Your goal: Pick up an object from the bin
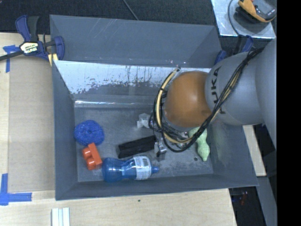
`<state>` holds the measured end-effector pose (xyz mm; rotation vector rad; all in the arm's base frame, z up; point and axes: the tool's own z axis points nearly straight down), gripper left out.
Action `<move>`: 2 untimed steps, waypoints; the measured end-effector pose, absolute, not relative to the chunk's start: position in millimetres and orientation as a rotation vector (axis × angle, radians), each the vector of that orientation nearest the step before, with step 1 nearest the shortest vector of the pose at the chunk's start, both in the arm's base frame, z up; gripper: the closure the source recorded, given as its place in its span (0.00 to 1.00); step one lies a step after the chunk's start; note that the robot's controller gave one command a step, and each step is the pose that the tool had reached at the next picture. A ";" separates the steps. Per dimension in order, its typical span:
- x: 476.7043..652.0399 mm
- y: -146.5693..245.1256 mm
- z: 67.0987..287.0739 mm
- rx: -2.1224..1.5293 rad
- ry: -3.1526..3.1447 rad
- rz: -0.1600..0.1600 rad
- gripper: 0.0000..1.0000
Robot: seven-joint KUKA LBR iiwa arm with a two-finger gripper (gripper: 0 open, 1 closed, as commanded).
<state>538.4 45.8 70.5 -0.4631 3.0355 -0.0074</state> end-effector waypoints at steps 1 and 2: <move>520.9 56.1 71.8 -0.384 3.036 -0.004 1.00; 520.9 56.1 71.8 -0.383 3.037 -0.004 1.00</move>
Offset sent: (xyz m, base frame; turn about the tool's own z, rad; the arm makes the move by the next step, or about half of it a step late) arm 0.0000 0.0000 0.0000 0.0000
